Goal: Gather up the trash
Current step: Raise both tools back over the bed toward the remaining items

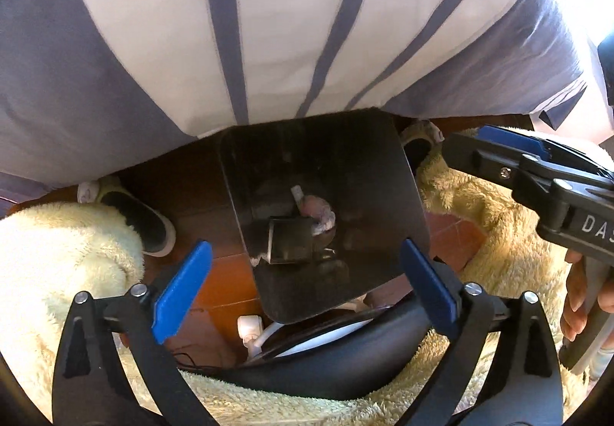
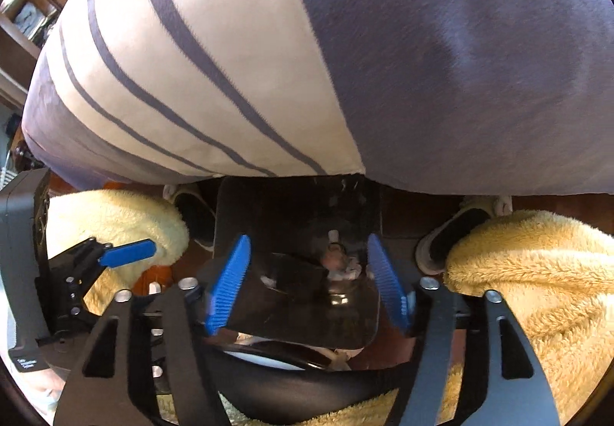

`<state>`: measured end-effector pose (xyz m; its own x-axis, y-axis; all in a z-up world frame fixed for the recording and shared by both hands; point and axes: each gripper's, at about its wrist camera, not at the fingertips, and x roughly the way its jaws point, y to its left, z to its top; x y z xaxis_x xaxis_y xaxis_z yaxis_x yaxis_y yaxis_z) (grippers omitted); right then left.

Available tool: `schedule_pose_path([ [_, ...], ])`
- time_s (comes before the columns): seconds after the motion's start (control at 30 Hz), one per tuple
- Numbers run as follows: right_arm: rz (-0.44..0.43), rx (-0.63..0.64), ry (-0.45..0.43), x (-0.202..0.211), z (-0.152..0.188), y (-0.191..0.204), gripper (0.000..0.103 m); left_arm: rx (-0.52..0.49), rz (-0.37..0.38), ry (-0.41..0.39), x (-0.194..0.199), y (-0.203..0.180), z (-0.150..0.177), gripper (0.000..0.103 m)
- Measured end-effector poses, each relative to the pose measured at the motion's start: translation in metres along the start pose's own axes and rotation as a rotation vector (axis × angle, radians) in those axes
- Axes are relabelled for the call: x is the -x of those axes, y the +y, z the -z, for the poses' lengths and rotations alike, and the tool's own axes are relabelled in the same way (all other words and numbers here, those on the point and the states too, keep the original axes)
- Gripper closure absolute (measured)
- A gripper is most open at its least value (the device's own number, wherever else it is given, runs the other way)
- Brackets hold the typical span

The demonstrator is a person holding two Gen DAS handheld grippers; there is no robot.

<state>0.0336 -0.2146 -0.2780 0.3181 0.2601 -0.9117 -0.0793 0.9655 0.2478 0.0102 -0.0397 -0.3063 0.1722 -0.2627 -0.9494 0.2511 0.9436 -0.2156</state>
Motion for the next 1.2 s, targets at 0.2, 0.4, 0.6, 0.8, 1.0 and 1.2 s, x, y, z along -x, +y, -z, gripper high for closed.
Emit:
schedule_pose_path([
  [0.2,0.044,0.014,-0.05,0.015,0.001,0.002,0.012,-0.004,-0.022,-0.051,0.018,-0.001,-0.002,0.008],
  [0.4,0.06,0.017,-0.085,0.028,0.0,0.003,0.007,-0.008,-0.047,-0.13,0.046,-0.001,-0.003,0.008],
  [0.6,0.09,0.034,-0.176,0.062,-0.009,0.006,0.007,-0.019,-0.086,-0.22,0.081,0.002,-0.01,0.008],
  [0.8,0.12,0.047,-0.293,0.104,-0.034,0.004,0.004,0.004,-0.113,-0.327,0.124,0.015,-0.025,0.008],
  [1.0,0.142,0.055,-0.366,0.126,-0.067,0.001,0.004,0.03,-0.156,-0.408,0.156,0.036,-0.054,0.008],
  [1.2,0.144,0.081,-0.398,0.128,-0.104,0.009,0.004,0.037,-0.207,-0.463,0.175,0.052,-0.091,0.008],
])
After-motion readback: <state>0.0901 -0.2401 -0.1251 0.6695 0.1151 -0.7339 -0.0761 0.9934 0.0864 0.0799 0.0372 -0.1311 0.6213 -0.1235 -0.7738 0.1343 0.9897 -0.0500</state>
